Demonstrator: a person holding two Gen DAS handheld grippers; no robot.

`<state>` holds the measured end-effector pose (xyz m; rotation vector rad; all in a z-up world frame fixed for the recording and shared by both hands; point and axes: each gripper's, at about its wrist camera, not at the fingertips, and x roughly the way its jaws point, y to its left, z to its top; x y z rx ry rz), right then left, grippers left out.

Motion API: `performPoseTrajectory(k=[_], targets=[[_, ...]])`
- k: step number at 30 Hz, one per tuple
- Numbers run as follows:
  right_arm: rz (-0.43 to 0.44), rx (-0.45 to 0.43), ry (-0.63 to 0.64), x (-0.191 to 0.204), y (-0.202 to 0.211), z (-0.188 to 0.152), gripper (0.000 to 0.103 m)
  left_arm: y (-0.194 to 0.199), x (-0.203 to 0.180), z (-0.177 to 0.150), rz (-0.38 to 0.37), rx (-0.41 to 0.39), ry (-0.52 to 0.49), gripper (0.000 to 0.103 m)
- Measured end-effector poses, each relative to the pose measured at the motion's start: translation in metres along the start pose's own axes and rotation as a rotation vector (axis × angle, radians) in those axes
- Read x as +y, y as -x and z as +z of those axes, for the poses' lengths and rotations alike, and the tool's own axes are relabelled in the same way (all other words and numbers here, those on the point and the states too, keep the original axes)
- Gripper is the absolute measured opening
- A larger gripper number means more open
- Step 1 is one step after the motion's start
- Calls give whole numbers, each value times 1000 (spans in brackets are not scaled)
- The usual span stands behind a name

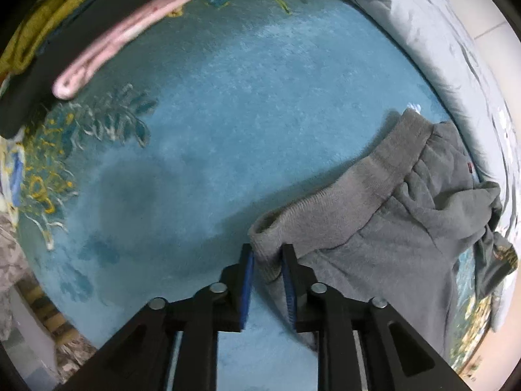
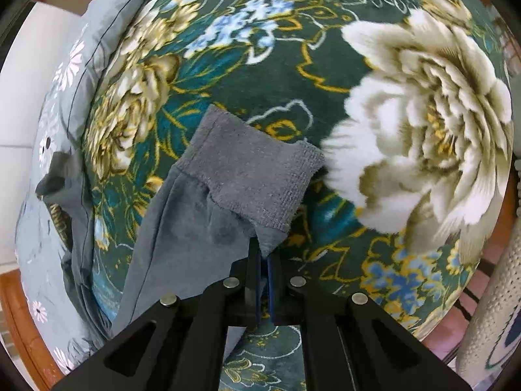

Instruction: Fold clothes

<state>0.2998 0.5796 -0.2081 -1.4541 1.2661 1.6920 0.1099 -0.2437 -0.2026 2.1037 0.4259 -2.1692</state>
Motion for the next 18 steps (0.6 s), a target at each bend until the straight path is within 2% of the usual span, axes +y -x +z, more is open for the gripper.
performPoseTrajectory(k=[1,2,4,7,12,16,18], targets=[[-6,-3,1,0,3,0,7,3,3,0,8,3,-1,40],[-15,-12,-3,-1,7,1,13,8,7,2,10,-1,11,45],[-35,-37,-15,-3,17,1,29,19,16,5,8,-13,43,47],[-38,-81,-10,13,34,10,29,33,21,14,-7,-33,73,54],[22,-62,131,90,22,30,31,26,-16,48,-74,-52,46,55],[128,-20,205,170,-12,43,42,12,-56,75,-107,-45,0,56],[166,7,225,204,-31,49,42,2,-78,92,-104,-34,-39,57]])
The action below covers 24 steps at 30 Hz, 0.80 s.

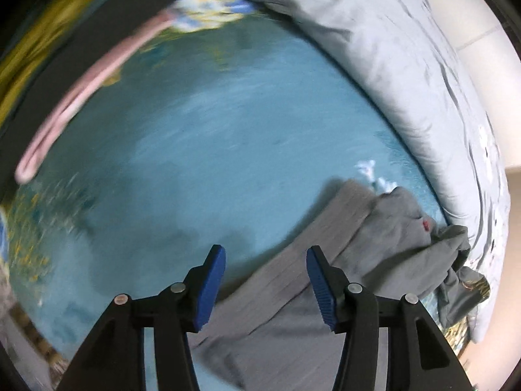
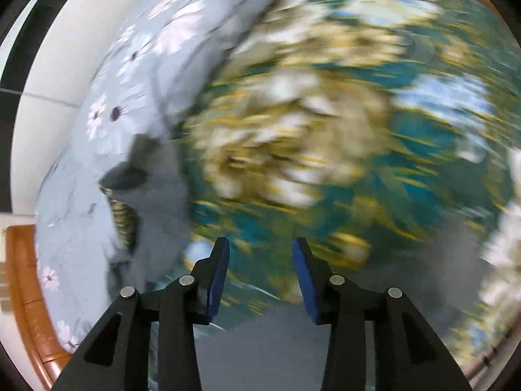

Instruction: Fold clothes

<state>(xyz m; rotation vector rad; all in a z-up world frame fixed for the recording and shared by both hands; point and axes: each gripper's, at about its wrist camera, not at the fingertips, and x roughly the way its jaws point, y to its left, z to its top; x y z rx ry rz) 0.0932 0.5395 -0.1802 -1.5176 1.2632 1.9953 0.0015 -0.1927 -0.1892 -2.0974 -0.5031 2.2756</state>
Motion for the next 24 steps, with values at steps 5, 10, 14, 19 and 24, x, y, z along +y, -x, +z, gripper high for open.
performPoseTrajectory(k=[5,10,14,19,24], targets=[[18,42,-12,48,-57,32,46,-16,-38,18,-14,25,-71,64],[-7,56,3,74,-97,52,47,-39,-60,32,-25,56,-106,68],[-20,63,44,91,-121,62,47,-57,-70,41,-35,70,-118,70],[-14,55,53,104,-136,61,47,-73,-77,49,-80,102,-113,70],[19,61,47,114,-139,55,11,-80,-83,50,-99,132,-127,68]])
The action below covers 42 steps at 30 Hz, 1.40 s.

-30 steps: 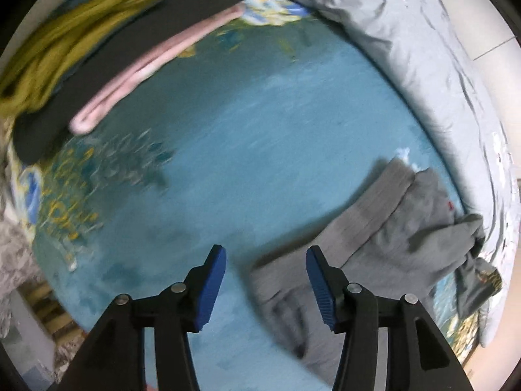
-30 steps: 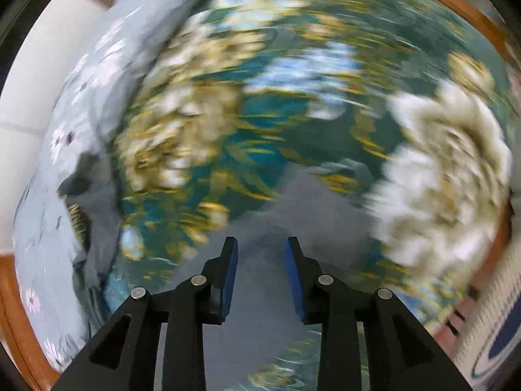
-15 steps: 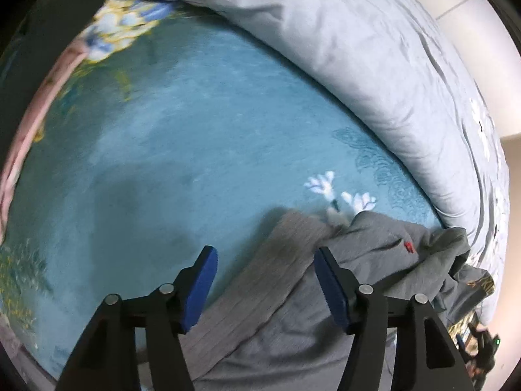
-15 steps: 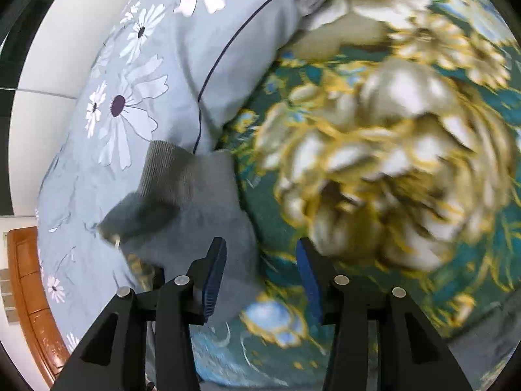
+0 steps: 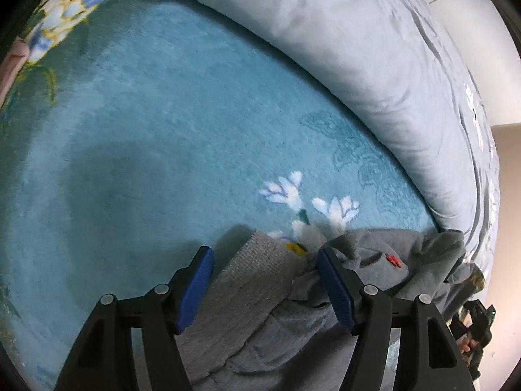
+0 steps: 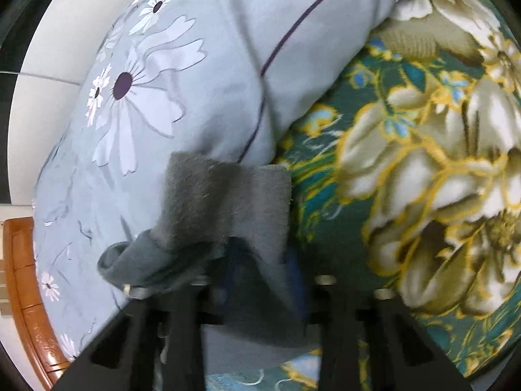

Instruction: Fold clothes

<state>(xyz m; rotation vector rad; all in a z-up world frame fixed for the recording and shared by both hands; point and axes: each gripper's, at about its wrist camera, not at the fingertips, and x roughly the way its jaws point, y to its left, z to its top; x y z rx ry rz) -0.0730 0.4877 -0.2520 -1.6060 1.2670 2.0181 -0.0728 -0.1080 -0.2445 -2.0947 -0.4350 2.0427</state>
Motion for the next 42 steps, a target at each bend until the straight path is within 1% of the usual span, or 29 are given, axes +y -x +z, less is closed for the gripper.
performPoseTrajectory(k=[1,3,4,5,9,11,12,15,17,18,20,22,25,28,30,31,32,33,35,37,39,42], targets=[[8,-5,9,2,3,-1,11,0,-1,0,-3,3,-2,67],[35,-36,31,6,17,-2,10,3,-1,-1,-14,-8,-5,58],[48,-60,40,7,28,-2,10,5,-1,-2,-19,-13,-4,47],[57,-87,49,7,40,-2,9,8,-1,-3,-23,-17,-4,44],[76,-253,40,-14,110,0,9,17,2,-5,-58,-32,19,42],[42,-342,9,-41,148,1,9,21,5,-6,-78,-32,37,42],[17,-352,-10,-56,156,3,9,23,5,-7,-86,-35,40,42],[-81,-318,-86,-109,166,12,9,23,2,-12,-104,-37,40,44],[-168,-258,-96,-129,154,16,9,21,-1,-15,-96,-26,32,44],[-194,-240,-99,-137,151,14,9,21,-4,-16,-85,-23,24,44],[-218,-211,-121,-153,144,9,9,18,-10,-13,-59,-26,0,45],[-232,-186,-140,-158,137,9,9,16,-14,-10,-56,-21,-10,47],[-236,-175,-139,-159,135,7,10,12,-17,-8,-67,6,-25,47],[-236,-164,-124,-156,138,8,10,16,-20,-9,-81,22,-58,48],[-223,-167,-123,-154,145,9,16,19,-17,-10,-85,27,-69,49],[-221,-174,-121,-153,150,9,25,20,-15,-9,-87,23,-68,49],[-221,-183,-113,-151,155,9,42,22,-11,-9,-96,18,-57,50],[-221,-191,-106,-149,159,8,47,23,-7,-8,-118,18,-35,52],[-236,-214,-86,-141,170,6,47,21,3,-8,-179,30,20,55],[-224,-233,-56,-131,179,1,47,18,8,-8,-225,57,45,56],[-202,-215,-6,-114,178,-5,48,16,11,-9,-260,97,43,56],[-183,-155,93,-82,157,-16,49,5,3,-11,-346,173,27,56]])
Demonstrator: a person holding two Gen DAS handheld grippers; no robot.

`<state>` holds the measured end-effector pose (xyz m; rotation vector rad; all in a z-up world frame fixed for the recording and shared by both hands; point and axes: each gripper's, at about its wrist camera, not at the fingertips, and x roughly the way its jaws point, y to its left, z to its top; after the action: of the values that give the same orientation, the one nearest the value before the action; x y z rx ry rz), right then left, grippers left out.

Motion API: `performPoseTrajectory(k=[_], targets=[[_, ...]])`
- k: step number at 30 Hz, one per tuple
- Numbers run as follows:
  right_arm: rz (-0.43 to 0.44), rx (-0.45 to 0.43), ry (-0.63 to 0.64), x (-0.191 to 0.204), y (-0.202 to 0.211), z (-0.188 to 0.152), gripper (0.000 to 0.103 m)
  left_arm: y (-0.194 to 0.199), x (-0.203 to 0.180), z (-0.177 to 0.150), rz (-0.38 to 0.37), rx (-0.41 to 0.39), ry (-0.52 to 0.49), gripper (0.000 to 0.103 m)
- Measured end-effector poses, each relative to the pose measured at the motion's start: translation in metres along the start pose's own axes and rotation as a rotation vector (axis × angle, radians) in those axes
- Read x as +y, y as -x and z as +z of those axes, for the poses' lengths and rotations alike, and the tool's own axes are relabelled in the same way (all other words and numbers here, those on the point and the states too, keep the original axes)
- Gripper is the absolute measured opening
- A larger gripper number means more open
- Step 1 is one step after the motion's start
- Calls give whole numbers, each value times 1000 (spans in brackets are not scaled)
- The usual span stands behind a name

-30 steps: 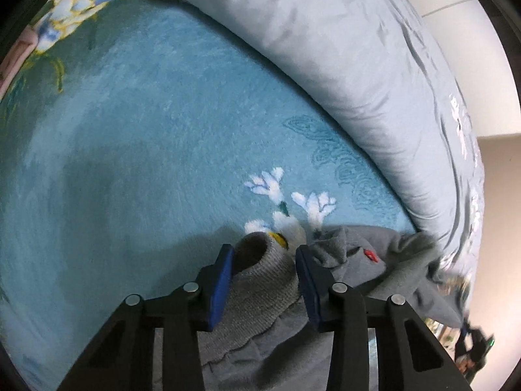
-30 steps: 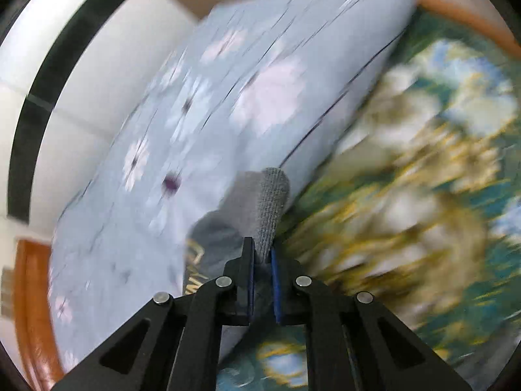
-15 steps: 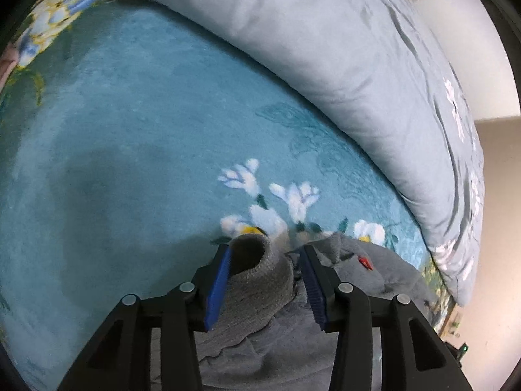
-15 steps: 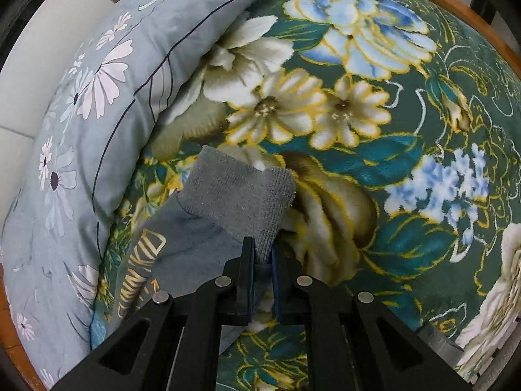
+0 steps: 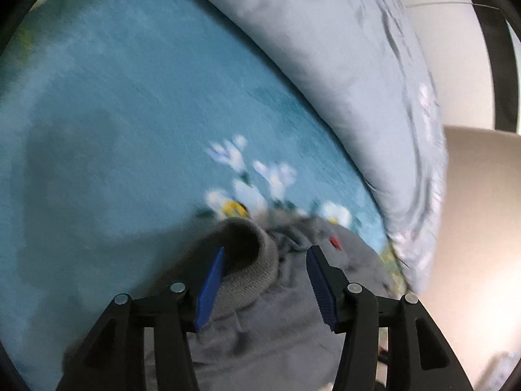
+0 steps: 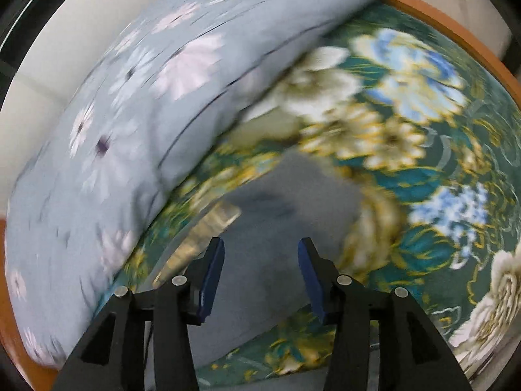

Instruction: Fold clothes

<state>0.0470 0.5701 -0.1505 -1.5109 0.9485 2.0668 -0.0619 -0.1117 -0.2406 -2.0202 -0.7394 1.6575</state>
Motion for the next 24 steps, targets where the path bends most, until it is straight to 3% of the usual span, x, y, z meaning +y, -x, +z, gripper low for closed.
performPoseTrajectory(k=[2,4,6,8,12,15,18,19,22,24], targets=[[41,41,30,29,-13,-12,49,-8,-1,0,-66,61,-14,56],[83,86,63,58,-23,-27,49,-22,-1,2,-80,134,-28,57],[109,135,106,86,-34,-43,49,-38,0,3,8,200,-50,57],[128,185,159,113,-46,-60,49,-45,-6,2,46,216,-106,56],[145,249,240,146,-62,-81,49,-39,-16,6,-78,155,-121,56],[146,266,286,162,-67,-91,49,-40,-4,18,-172,104,-20,57],[142,276,288,167,-76,-93,49,-41,7,28,-204,36,55,53],[140,278,285,167,-77,-93,49,-42,5,28,-211,9,59,46],[132,279,267,166,-82,-90,49,-35,-1,26,-175,-63,12,5],[131,283,249,163,-83,-88,49,-25,-3,24,-187,-117,5,7]])
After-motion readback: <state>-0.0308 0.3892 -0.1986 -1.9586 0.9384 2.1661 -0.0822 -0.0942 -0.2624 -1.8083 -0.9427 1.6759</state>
